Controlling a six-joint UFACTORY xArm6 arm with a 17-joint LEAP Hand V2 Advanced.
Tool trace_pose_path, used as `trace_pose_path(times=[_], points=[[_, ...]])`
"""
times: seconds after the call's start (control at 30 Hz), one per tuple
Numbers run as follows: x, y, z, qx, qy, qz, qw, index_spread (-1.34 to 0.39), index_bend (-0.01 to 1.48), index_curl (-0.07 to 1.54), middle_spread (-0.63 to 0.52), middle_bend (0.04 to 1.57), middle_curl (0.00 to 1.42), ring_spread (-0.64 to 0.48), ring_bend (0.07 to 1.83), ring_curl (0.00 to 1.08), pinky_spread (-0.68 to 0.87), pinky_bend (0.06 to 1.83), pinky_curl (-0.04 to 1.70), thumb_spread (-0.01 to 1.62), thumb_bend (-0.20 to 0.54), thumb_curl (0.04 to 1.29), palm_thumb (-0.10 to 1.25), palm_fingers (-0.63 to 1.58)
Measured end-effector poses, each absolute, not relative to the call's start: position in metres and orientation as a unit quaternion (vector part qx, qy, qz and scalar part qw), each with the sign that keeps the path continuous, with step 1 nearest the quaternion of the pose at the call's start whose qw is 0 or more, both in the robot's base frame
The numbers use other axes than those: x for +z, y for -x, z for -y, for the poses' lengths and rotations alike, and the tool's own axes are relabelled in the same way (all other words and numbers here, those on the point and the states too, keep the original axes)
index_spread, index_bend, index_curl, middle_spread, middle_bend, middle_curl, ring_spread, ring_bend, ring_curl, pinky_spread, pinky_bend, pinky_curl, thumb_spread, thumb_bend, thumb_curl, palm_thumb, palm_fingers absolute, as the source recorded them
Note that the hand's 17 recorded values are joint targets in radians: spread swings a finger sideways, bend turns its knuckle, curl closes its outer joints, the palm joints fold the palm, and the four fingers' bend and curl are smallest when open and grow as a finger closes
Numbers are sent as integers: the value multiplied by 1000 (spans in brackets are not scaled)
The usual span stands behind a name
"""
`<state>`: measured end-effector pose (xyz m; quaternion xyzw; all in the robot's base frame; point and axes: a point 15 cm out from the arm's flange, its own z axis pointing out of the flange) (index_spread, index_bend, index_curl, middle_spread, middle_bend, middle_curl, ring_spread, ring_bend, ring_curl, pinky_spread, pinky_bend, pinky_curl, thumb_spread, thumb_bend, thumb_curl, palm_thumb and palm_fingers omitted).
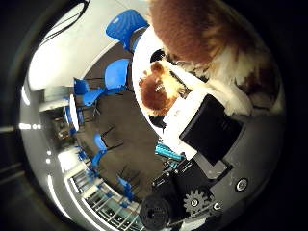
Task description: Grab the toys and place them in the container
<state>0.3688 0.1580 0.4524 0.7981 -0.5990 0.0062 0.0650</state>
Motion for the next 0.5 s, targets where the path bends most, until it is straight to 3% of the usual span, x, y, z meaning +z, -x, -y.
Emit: trace_pose_path(times=[0.03, 0.07, 0.13, 0.23, 0.3, 0.5], points=[[455, -367, -158, 6, -799, 598, 62, -386, 128, 656, -217, 900, 636, -284, 1187, 633, -528, 1014, 768, 1255, -28, 363, 668, 461], [456, -366, -158, 3, -799, 598, 59, -409, 171, 618, -202, 801, 596, -246, 1098, 600, -442, 949, 759, 1246, -25, 350, 652, 238], [459, -365, -155, -4, -797, 601, 53, -432, 221, 573, -155, 655, 520, -133, 935, 517, -224, 857, 725, 1233, -22, 334, 636, 80], [463, -365, -147, -23, -792, 608, 36, -445, 232, 499, -59, 492, 430, 67, 713, 396, 188, 747, 635, 1219, -18, 315, 626, -6], [468, -364, -144, -37, -790, 611, 19, -443, 216, 470, -22, 443, 402, 127, 634, 351, 316, 681, 578, 1211, -19, 308, 620, -7], [480, -346, -127, -44, -792, 609, -4, -434, 180, 398, 10, 350, 354, 196, 505, 277, 470, 488, 429, 1200, -16, 297, 617, 71]])
